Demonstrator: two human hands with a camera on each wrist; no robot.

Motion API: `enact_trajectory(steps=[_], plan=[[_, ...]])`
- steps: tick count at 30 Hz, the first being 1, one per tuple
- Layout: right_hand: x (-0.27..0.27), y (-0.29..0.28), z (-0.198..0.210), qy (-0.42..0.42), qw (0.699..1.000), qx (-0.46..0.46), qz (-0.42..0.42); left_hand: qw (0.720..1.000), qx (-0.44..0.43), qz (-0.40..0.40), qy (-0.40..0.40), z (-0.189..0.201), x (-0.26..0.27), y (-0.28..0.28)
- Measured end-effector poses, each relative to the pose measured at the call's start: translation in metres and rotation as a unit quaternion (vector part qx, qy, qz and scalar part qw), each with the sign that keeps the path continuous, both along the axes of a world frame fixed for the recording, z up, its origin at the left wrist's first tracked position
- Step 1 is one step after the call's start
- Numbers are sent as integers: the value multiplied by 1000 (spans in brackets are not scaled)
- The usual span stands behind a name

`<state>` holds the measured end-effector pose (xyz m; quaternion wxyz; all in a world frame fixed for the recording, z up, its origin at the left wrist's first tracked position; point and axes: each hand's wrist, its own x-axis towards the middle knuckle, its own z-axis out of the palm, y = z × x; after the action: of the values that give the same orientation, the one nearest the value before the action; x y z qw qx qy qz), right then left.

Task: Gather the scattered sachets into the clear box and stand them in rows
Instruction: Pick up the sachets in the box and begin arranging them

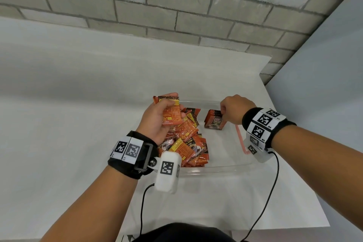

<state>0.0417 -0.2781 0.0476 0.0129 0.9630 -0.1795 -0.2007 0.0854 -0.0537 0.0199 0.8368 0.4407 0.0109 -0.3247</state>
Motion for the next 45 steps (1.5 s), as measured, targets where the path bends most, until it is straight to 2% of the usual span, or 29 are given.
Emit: enact_trajectory(steps=[14,17,19,21,23,25,30,35,38,40,43,45], plan=[[-3,-2,2,-22,1000,4,3,999,-31,-27,15,4,-8,-4],[-6,-4,6,-28,999,19,-8,999,-11,-38,1,3,-9,-6],[-11,0,11,-63,996,59,-11,998,14,-51,-20,4,-10,-6],[-21,10,16,-142,977,156,-9,997,39,-55,-33,6,-12,-6],[-34,28,19,-219,938,269,-13,997,52,-51,-39,8,-13,-9],[-44,43,16,-242,907,343,-21,995,75,-52,-50,8,-14,-13],[-53,47,7,-277,858,427,-62,985,122,-95,-71,10,-21,-22],[-61,47,14,-306,800,510,-75,977,108,-150,-101,12,-28,-25],[-64,46,18,-313,798,512,-56,977,105,-157,-101,15,-30,-28],[-65,44,19,-370,792,482,-57,984,98,-131,-77,16,-30,-31],[-66,41,18,-471,768,431,-47,995,75,-61,-30,18,-26,-34],[-68,42,15,-469,787,401,-14,995,71,-50,-39,19,-26,-35]])
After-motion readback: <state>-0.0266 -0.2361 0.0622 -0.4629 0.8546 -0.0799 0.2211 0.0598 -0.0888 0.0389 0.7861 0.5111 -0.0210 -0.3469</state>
